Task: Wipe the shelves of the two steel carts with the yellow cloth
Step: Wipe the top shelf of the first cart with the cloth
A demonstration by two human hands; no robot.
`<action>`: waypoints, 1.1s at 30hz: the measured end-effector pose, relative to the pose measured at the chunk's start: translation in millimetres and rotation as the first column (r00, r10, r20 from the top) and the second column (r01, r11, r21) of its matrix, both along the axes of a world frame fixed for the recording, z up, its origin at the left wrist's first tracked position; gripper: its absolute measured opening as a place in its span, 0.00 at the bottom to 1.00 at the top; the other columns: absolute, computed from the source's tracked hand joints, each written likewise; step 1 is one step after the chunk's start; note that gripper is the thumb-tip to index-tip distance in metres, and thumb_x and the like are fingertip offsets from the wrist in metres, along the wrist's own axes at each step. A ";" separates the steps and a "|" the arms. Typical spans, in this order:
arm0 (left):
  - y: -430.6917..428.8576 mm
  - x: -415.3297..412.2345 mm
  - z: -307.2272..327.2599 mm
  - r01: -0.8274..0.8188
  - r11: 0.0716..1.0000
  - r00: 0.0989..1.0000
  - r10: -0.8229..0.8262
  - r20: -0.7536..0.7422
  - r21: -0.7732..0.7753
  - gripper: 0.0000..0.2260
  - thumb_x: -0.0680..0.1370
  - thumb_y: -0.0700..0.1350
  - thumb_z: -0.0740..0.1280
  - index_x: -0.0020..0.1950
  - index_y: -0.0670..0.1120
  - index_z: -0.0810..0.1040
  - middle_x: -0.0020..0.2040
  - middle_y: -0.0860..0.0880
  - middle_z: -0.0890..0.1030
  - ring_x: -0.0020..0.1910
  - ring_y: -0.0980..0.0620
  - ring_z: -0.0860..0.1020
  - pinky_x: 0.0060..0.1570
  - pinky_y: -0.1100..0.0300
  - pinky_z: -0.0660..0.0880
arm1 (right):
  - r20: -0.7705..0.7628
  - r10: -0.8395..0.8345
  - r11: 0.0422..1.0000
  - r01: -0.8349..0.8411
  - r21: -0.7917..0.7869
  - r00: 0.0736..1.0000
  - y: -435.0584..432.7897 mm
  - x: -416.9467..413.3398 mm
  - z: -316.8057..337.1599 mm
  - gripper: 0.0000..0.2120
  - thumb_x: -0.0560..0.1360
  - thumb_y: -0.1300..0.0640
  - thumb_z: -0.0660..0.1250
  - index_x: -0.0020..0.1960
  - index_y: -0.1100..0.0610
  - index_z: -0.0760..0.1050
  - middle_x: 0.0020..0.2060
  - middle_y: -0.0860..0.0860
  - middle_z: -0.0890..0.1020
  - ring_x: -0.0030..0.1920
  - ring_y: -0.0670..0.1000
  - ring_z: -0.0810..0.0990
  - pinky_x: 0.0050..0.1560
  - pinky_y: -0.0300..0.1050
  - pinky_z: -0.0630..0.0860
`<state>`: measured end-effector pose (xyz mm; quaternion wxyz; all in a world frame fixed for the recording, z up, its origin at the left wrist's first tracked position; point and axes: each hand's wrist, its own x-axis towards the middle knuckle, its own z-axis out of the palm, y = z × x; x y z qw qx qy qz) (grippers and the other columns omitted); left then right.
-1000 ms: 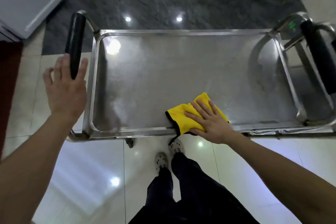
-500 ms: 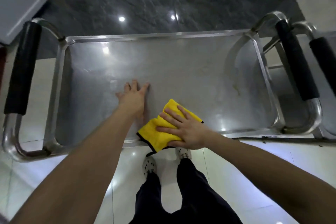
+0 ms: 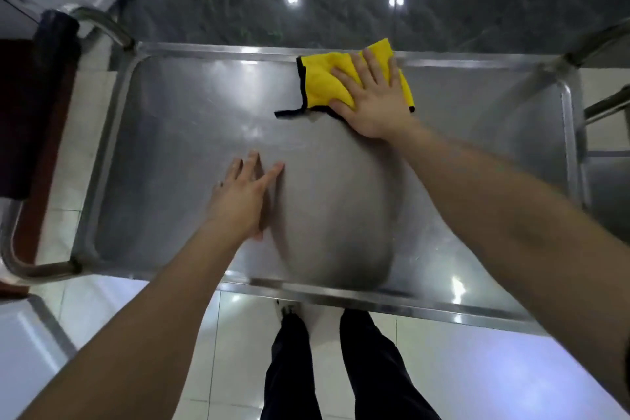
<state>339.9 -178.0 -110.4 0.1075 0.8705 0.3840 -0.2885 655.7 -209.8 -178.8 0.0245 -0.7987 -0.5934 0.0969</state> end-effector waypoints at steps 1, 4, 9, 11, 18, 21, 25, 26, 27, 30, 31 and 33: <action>-0.2 0.2 0.7 -0.003 1.000 1.000 0.003 -0.004 0.000 0.71 0.60 0.51 0.90 0.87 0.64 0.41 0.88 0.43 0.41 0.87 0.35 0.46 0.79 0.35 0.65 | 0.010 -0.063 0.997 0.062 0.039 0.998 -2.4 -22.4 -2.3 0.35 0.84 0.29 0.48 0.87 0.43 0.56 0.87 0.57 0.52 0.87 0.62 0.46 0.81 0.74 0.39; 0.4 1.1 1.9 0.030 1.000 0.999 -0.030 -0.037 -0.001 0.67 0.60 0.54 0.89 0.88 0.58 0.49 0.88 0.43 0.42 0.87 0.36 0.44 0.80 0.36 0.63 | 0.015 0.152 0.973 -0.152 0.176 0.988 -60.3 -94.1 -14.6 0.32 0.86 0.35 0.55 0.86 0.48 0.60 0.85 0.62 0.57 0.86 0.67 0.51 0.80 0.78 0.45; -2.4 0.4 6.4 -0.044 0.999 0.999 0.044 0.005 -0.024 0.70 0.60 0.50 0.90 0.87 0.64 0.44 0.88 0.44 0.40 0.87 0.36 0.45 0.79 0.35 0.64 | -0.041 0.846 0.531 -0.833 0.155 0.532 -161.1 -84.6 -17.8 0.32 0.86 0.33 0.56 0.86 0.41 0.57 0.88 0.52 0.52 0.87 0.59 0.48 0.82 0.74 0.49; -2.5 0.1 6.5 -0.051 0.998 0.999 0.052 0.018 -0.022 0.72 0.58 0.49 0.90 0.87 0.65 0.43 0.88 0.44 0.40 0.87 0.36 0.46 0.78 0.35 0.66 | -0.048 0.892 0.452 -0.882 0.137 0.450 -143.2 -42.5 -14.2 0.31 0.85 0.34 0.59 0.85 0.41 0.61 0.87 0.51 0.54 0.87 0.57 0.50 0.83 0.71 0.49; 1.1 -0.4 -0.6 -0.064 0.998 0.998 0.064 0.028 -0.024 0.72 0.59 0.48 0.91 0.87 0.66 0.42 0.88 0.47 0.38 0.87 0.37 0.44 0.79 0.33 0.65 | 0.004 0.042 0.999 -0.042 0.034 0.999 -26.8 55.9 4.4 0.35 0.83 0.29 0.47 0.86 0.42 0.57 0.87 0.54 0.53 0.87 0.59 0.47 0.83 0.72 0.44; 1.6 -0.1 -1.7 -0.056 0.998 0.998 0.056 0.015 -0.028 0.71 0.61 0.48 0.90 0.86 0.66 0.41 0.88 0.47 0.37 0.87 0.37 0.43 0.80 0.33 0.63 | 0.042 -0.096 0.993 0.093 0.077 0.994 -38.7 7.6 -4.4 0.33 0.86 0.33 0.47 0.87 0.44 0.56 0.87 0.57 0.50 0.87 0.62 0.46 0.81 0.75 0.42; 2.8 -2.4 -3.7 -0.035 0.999 0.999 0.036 0.025 -0.035 0.72 0.60 0.48 0.90 0.87 0.65 0.41 0.88 0.45 0.38 0.87 0.35 0.44 0.80 0.32 0.62 | 0.001 0.015 0.986 -0.015 0.168 1.000 -136.6 -89.2 -13.8 0.33 0.86 0.33 0.54 0.86 0.47 0.59 0.86 0.60 0.53 0.86 0.65 0.48 0.79 0.77 0.47; 2.8 -3.5 -4.5 -0.031 0.999 0.999 0.032 0.034 -0.036 0.72 0.59 0.47 0.91 0.87 0.65 0.42 0.88 0.44 0.39 0.87 0.34 0.44 0.80 0.32 0.62 | -0.022 0.071 0.984 -0.066 0.168 0.997 -165.7 -113.0 -12.4 0.34 0.86 0.32 0.55 0.87 0.47 0.58 0.87 0.60 0.52 0.86 0.65 0.47 0.79 0.78 0.47; 2.6 -3.9 -4.5 -0.032 0.999 0.999 0.034 0.041 -0.038 0.72 0.59 0.47 0.91 0.87 0.65 0.42 0.88 0.44 0.39 0.87 0.34 0.44 0.79 0.32 0.63 | -0.042 0.116 0.982 -0.108 0.155 0.992 -194.2 -135.6 -10.9 0.35 0.86 0.32 0.55 0.87 0.46 0.56 0.87 0.60 0.50 0.86 0.66 0.46 0.79 0.79 0.47; -0.2 -3.3 -0.2 -0.020 0.999 0.998 0.021 0.051 -0.028 0.71 0.58 0.48 0.91 0.87 0.64 0.46 0.88 0.43 0.42 0.86 0.34 0.47 0.77 0.32 0.67 | -0.074 0.169 0.983 -0.162 0.090 0.983 -261.5 -182.5 -2.7 0.36 0.85 0.31 0.55 0.88 0.45 0.53 0.87 0.59 0.46 0.86 0.66 0.43 0.77 0.81 0.47; -1.2 -3.3 2.0 -0.004 1.000 0.999 0.005 0.052 -0.019 0.70 0.58 0.48 0.91 0.87 0.63 0.47 0.87 0.42 0.43 0.86 0.34 0.48 0.76 0.32 0.68 | -0.076 0.155 0.986 -0.150 0.066 0.985 -273.6 -189.8 -0.6 0.36 0.85 0.30 0.54 0.88 0.43 0.53 0.87 0.58 0.46 0.86 0.65 0.42 0.77 0.81 0.47; -2.4 -3.7 7.3 0.009 1.000 0.999 -0.008 0.051 -0.023 0.69 0.59 0.48 0.91 0.88 0.62 0.48 0.87 0.41 0.44 0.85 0.34 0.49 0.77 0.32 0.67 | -0.085 0.062 0.997 -0.058 0.047 0.995 -280.7 -198.2 6.0 0.34 0.84 0.29 0.53 0.86 0.41 0.56 0.87 0.58 0.46 0.86 0.64 0.41 0.77 0.81 0.47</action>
